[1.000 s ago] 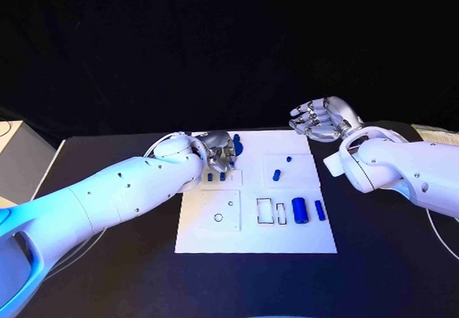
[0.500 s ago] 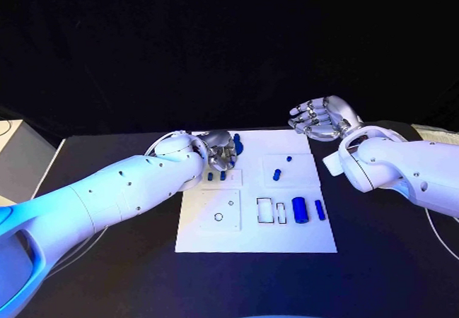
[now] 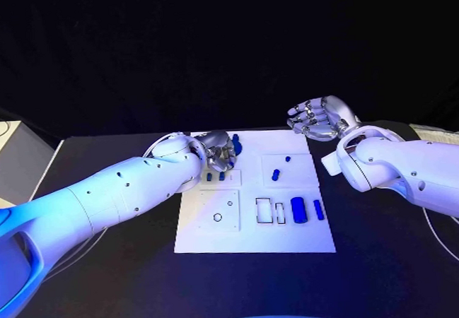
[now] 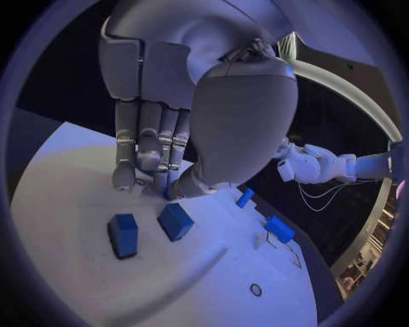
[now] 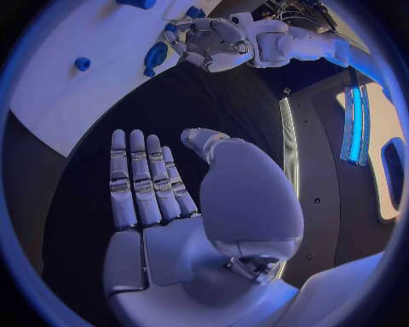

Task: Assemble the parts on the task board

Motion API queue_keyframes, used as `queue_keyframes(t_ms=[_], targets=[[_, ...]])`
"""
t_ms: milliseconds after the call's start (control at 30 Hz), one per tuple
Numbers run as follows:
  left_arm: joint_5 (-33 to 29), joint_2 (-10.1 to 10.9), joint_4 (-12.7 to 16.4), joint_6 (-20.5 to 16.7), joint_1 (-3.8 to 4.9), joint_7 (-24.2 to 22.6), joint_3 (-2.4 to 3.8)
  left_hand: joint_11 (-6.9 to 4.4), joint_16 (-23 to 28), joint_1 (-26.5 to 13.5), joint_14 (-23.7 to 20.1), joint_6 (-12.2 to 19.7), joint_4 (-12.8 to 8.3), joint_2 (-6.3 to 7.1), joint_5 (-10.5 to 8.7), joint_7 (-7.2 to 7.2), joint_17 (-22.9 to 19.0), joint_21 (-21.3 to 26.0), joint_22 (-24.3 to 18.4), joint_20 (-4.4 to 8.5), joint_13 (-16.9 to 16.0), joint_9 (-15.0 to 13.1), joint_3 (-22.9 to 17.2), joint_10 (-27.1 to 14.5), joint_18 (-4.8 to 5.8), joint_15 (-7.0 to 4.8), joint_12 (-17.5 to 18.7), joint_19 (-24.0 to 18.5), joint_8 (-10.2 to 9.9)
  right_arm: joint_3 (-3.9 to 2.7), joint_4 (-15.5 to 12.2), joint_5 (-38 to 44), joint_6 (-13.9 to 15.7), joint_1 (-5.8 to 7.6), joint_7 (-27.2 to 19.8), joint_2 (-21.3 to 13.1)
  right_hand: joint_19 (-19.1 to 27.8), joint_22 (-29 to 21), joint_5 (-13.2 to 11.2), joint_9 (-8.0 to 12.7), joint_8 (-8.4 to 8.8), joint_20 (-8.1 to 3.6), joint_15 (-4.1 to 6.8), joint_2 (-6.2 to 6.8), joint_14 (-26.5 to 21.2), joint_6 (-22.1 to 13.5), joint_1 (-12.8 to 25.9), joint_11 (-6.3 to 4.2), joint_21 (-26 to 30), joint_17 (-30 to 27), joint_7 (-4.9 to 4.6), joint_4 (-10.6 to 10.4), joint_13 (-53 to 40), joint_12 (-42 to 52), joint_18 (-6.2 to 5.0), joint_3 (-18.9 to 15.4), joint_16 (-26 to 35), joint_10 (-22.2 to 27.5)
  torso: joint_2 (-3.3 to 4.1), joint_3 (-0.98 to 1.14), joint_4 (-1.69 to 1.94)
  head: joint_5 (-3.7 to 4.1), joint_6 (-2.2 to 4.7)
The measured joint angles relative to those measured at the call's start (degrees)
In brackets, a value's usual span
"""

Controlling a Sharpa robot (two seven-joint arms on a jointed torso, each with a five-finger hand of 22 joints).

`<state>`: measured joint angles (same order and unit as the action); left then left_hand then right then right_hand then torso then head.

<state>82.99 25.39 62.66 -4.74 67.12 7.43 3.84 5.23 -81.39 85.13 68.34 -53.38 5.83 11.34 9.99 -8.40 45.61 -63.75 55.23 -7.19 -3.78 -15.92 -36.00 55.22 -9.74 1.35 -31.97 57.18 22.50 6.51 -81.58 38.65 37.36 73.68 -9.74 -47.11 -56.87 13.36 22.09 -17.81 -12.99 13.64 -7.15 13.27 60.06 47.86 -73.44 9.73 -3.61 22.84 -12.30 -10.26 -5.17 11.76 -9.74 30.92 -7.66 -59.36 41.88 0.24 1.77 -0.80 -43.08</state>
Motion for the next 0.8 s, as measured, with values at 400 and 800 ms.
queue_keyframes(t_ms=[400, 800], targets=[[-2.54, 1.23, 0.70, -4.42, -0.23, -2.65, -0.02, 0.00, -0.38, -1.41, 1.29, -0.91, -0.55, 0.24, 0.00, -0.29, 1.26, -1.10, 1.51, -0.20, 0.01, -0.59, -0.21, 1.22, 0.00, 0.10, 2.06, 1.40, -0.55, 0.00, 0.06, -0.38, 0.01, 0.00, -0.45, 0.01, 0.00, -0.30, 0.55, 0.05, 0.00, 0.00, 0.00, 0.00, 0.00, 0.00, 0.00, 0.00, 0.00, -0.21, 0.00, 0.18, 0.28, 0.00, 0.00, 0.14, 0.00, 0.00, 0.01, 0.00, -0.02, 0.09, 0.20], [-5.37, 5.11, 3.65, -7.23, -0.26, -5.24, 0.63, 0.20, -0.59, -1.85, 1.39, -1.34, -0.73, 0.36, 0.00, -0.29, 0.40, -1.33, 1.02, 0.00, 0.01, -0.86, -0.03, 1.42, 0.00, 0.20, 3.09, 1.60, -0.76, 0.00, -0.05, -0.51, 0.05, -0.01, -0.58, -0.27, 0.00, -0.41, 0.88, 0.05, 0.00, 0.00, 0.00, 0.00, 0.00, 0.00, 0.00, 0.00, -0.01, -0.30, 0.01, 0.31, 0.39, 0.00, 0.00, 0.01, 0.00, 0.00, 0.03, 0.03, 0.06, -0.18, -0.03]])
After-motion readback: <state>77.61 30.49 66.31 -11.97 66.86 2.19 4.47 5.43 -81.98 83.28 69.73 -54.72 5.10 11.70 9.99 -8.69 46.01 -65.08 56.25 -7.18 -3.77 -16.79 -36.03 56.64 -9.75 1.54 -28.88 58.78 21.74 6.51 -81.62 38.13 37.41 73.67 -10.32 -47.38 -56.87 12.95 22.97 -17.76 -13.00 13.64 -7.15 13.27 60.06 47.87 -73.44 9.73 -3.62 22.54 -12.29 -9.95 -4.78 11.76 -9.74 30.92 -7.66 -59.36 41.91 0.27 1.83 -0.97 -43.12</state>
